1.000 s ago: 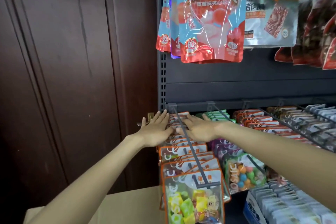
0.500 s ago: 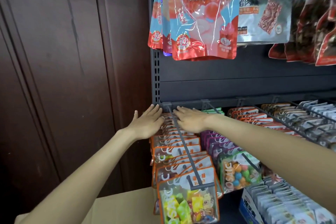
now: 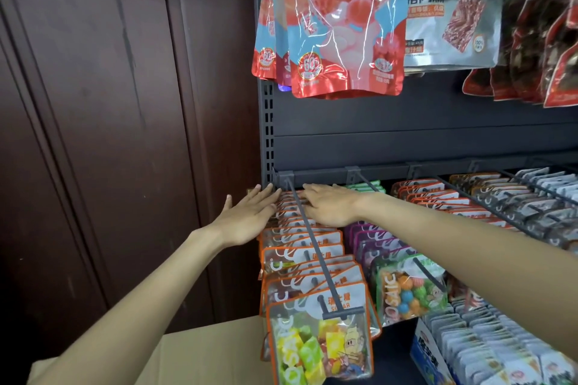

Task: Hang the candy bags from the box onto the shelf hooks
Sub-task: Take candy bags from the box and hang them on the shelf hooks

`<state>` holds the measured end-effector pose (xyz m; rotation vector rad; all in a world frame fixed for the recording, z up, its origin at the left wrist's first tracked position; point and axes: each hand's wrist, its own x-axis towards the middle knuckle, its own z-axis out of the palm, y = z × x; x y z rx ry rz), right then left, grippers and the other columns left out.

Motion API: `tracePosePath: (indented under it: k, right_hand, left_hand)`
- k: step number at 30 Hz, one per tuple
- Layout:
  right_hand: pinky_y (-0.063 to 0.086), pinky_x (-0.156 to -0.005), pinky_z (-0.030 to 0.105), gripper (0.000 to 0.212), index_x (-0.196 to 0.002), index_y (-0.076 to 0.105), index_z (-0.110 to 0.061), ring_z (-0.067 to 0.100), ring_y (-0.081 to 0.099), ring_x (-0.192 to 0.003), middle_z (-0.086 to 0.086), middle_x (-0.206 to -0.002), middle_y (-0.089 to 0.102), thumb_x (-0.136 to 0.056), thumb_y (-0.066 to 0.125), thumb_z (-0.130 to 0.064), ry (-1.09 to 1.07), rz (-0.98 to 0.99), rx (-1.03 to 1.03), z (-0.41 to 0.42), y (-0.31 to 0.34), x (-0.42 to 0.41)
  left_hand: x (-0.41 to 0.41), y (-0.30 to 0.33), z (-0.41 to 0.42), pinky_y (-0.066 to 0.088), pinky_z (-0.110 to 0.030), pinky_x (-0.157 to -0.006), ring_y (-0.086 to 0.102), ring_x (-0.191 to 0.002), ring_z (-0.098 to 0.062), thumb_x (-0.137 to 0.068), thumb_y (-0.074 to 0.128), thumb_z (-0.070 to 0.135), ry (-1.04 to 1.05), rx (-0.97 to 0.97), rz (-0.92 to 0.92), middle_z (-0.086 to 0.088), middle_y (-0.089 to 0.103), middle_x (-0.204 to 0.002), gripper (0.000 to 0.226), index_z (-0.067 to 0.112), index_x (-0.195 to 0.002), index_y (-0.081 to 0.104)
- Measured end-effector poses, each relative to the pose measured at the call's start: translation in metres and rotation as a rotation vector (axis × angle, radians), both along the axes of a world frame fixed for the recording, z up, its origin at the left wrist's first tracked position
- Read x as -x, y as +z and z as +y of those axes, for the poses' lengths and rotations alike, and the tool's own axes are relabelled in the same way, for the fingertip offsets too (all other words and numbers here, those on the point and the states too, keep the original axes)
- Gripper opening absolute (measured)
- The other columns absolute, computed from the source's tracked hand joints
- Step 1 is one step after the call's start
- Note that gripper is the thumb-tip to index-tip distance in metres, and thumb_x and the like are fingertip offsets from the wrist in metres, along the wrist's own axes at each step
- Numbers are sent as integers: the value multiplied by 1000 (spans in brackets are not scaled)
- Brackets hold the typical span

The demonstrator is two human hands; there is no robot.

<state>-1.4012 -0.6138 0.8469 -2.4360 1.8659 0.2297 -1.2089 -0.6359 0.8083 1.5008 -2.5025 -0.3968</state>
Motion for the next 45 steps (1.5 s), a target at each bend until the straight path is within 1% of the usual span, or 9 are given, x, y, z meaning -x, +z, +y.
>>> tracePosePath:
  k: [8, 12, 22, 25, 28, 30, 34, 41, 45]
  right_hand:
    - [5, -118, 26, 57, -155, 7, -13, 16, 3, -150, 6, -163, 2, -106, 24, -36, 15, -65, 44, 30, 21, 10]
    - [22, -117, 31, 46, -150, 32, -19, 18, 23, -146, 1, -159, 24, -104, 34, -23, 75, -121, 244, 80, 28, 18]
    - [8, -114, 21, 45, -145, 34, 3, 26, 12, -146, 17, -156, 24, -104, 37, -14, 68, -389, 134, 133, -37, 5]
    - [8, -106, 7, 53, -154, 20, -23, 1, 8, -145, -6, -162, 5, -104, 39, -23, 24, -618, 204, 150, -47, 3]
    - [6, -83, -14, 60, -153, 19, -32, -30, 16, -115, -14, -160, 7, -100, 44, -16, -35, -882, 294, 168, -62, -3]
    - [9, -101, -5, 63, -152, 18, -34, -21, 12, -129, -14, -159, 13, -99, 50, -21, -59, -1027, 357, 176, -79, -8]
    - [32, -116, 36, 63, -142, 22, -45, -1, 31, -139, -15, -150, 35, -91, 58, -46, -115, -1297, 408, 183, -105, -17]
    - [35, -114, 42, 80, -147, 25, -33, 9, 27, -143, -8, -153, 33, -85, 72, -13, -120, -1329, 438, 188, -123, -18]
    - [38, -111, 27, 87, -147, 18, -39, 4, 29, -141, -13, -152, 30, -86, 70, -6, -114, -1337, 464, 187, -128, -19]
  left_hand:
    - [3, 11, 32, 7, -38, -120, 13, -147, -12, -104, 28, 35, 38, 95, 399, 3, 24, -158, 44, 26, -146, 36]
    - [0, 7, 75, 23, -28, -116, 34, -137, -6, -100, 46, 31, -65, 236, 570, 6, 46, -145, 37, 22, -135, 53]
    - [11, -31, 125, -2, -44, -121, -7, -141, 7, -102, 43, 29, -26, -49, 629, 26, 6, -151, 44, 28, -145, 33]
    - [15, -34, 144, 7, -36, -122, -4, -142, 7, -100, 46, 26, 43, -27, 795, 20, 6, -157, 49, 28, -147, 32]
    - [22, -38, 167, 33, -17, -109, 32, -134, 8, -100, 42, 32, 114, -66, 1177, 20, 30, -151, 41, 38, -141, 37]
    - [25, -48, 181, 43, -5, -88, 46, -119, 15, -97, 46, 33, 157, -111, 1308, 24, 42, -140, 44, 43, -138, 33]
    - [35, -73, 198, 46, -22, -100, 50, -125, 0, -86, 66, 14, 95, -171, 1346, 12, 45, -144, 82, 35, -150, 18]
    - [27, -76, 193, 48, -38, -101, 54, -125, -12, -83, 64, -8, 30, -134, 1322, 2, 45, -146, 87, 33, -148, 23]
    - [33, -85, 190, 45, -26, -102, 45, -126, 7, -91, 62, 3, 103, 20, 1208, 45, 38, -133, 84, 34, -149, 11]
